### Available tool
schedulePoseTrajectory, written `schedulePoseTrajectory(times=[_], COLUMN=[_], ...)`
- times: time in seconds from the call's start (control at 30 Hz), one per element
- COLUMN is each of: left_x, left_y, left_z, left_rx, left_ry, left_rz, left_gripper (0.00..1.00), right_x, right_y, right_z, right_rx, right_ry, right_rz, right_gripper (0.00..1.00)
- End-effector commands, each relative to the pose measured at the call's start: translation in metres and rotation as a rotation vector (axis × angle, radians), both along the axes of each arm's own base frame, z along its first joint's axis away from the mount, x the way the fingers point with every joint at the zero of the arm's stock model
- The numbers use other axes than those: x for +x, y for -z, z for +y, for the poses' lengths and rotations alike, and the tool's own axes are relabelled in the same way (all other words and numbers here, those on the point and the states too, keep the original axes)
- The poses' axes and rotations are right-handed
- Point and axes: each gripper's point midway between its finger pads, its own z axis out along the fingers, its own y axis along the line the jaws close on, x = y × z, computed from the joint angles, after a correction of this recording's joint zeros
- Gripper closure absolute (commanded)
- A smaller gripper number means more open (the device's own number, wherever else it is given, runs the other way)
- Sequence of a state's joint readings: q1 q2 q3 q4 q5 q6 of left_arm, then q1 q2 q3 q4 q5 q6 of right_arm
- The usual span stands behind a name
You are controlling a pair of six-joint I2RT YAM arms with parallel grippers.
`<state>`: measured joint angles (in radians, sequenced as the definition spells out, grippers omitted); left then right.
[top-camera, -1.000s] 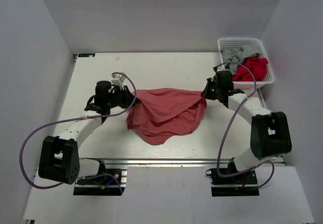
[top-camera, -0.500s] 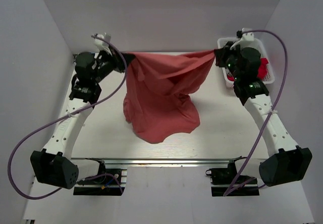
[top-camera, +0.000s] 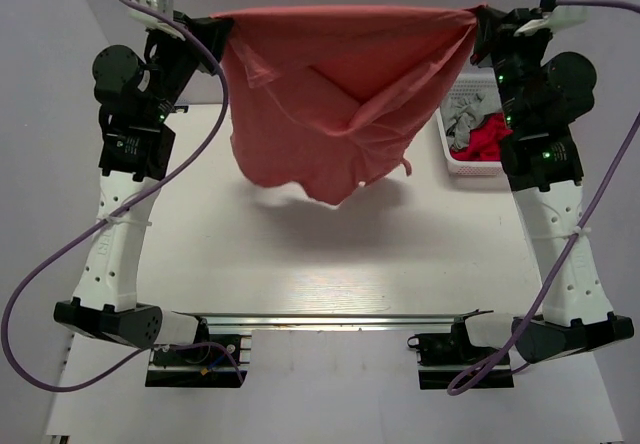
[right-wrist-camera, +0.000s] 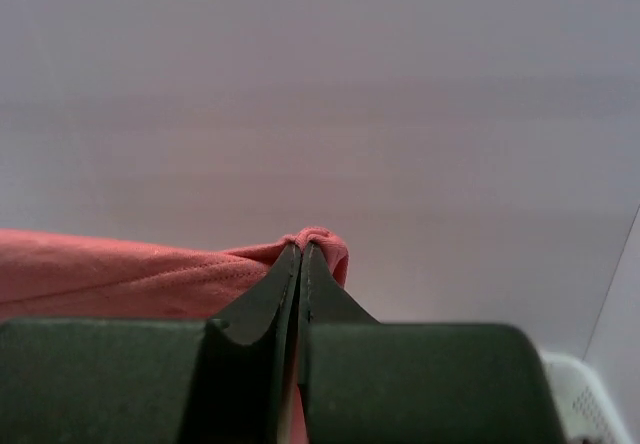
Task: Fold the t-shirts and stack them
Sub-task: Flatten out the tshirt
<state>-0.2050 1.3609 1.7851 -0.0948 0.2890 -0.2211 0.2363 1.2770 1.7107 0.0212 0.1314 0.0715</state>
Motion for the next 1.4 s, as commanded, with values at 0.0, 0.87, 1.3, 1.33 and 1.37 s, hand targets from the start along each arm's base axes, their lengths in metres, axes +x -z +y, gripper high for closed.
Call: schedulePoseTrajectory(times=[0.0,0.87,1.3,1.33,1.37], left_x=[-0.01,-0.13,-0.218,-0.222,-0.229], left_y=[-0.035,-0.074,-0.06,-0.058,-0.057], left_z=[0.024,0.04,0.042,0.04,0.038], left_rx=[0.006,-0.023,-0.047,-0.048,-0.039], left_ry=[-0.12,-0.078,0.017,0.035,0.055], left_rz=[-0.078,-0.221,-0.262,-0.259,-0.275], left_gripper=[1.0,1.0,1.0,1.0,1.0], right_x=[-0.017,-0.159,-0.252,-0.25,-0.251], right_y=[-0.044,-0.092,-0.095,-0.091,-0.087], right_z=[-0.014,-0.012,-0.008,-0.007,-0.005], right_rx=[-0.022,-0.051,-0.102,-0.106,-0.1], right_ry=[0.061,-0.113,-0.231,-0.237,-0.253], right_rz=[-0.107,-0.327,-0.425,-0.417,-0.409], right_gripper=[1.0,1.0,1.0,1.0,1.0])
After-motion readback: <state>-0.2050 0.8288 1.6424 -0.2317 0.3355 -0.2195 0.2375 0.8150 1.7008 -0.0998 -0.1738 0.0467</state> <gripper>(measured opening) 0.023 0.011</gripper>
